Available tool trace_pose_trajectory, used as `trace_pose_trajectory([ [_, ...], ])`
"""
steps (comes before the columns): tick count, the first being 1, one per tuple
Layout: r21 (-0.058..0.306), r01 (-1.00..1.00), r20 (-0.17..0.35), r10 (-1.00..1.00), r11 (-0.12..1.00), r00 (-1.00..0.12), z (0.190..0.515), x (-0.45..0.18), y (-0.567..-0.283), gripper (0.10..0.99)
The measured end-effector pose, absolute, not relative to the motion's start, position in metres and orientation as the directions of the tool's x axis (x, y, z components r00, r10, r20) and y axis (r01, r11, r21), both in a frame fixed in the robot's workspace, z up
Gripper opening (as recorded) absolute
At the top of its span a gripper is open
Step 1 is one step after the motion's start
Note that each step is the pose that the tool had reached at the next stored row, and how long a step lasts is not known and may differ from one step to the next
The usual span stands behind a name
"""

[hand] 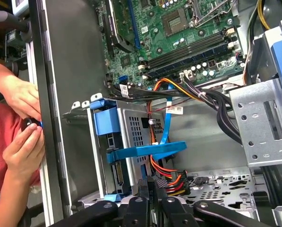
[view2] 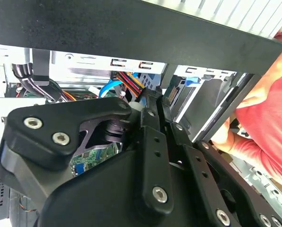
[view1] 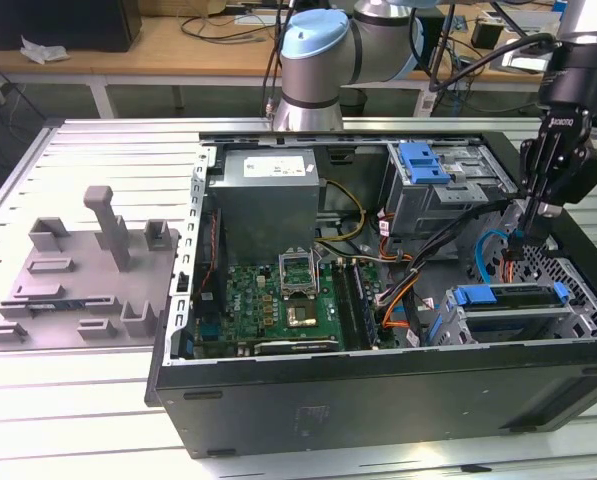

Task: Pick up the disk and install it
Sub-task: 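Insert the first disk wire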

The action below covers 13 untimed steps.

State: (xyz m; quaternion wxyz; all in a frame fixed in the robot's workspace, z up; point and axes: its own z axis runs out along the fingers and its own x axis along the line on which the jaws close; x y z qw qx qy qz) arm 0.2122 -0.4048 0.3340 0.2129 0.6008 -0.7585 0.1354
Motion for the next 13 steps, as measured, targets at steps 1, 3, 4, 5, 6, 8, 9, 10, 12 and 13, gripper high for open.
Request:
trace_pose_trajectory([
  [1, 0.05, -0.969, 0.486, -0.854, 0.241, -0.187, 0.334, 0.2122, -0.4048, 0.169],
  [3, 0.05, -0.969, 0.486, -0.854, 0.241, -0.187, 0.3339, 0.2122, -0.4049, 0.169],
  [4, 0.05, -0.969, 0.486, -0.854, 0.241, -0.187, 0.3339, 0.2122, -0.4048, 0.169],
  [5, 0.05, -0.969, 0.486, -0.854, 0.241, -0.187, 0.3339, 0.2122, -0.4048, 0.169],
  [6, 0.05, -0.969, 0.486, -0.854, 0.241, -0.187, 0.3339, 0.2122, -0.4049, 0.169],
  [8, 0.051, -0.969, 0.486, -0.854, 0.241, -0.187, 0.3338, 0.2121, -0.4048, 0.169],
  [9, 0.051, -0.969, 0.485, -0.854, 0.241, -0.187, 0.334, 0.2114, -0.4048, 0.169],
  [10, 0.05, -0.969, 0.485, -0.854, 0.241, -0.188, 0.3348, 0.211, -0.4048, 0.169],
  [12, 0.05, -0.969, 0.485, -0.854, 0.241, -0.188, 0.3372, 0.21, -0.4049, 0.169],
  [13, 0.049, -0.969, 0.485, -0.854, 0.241, -0.188, 0.3379, 0.2088, -0.4051, 0.169],
])
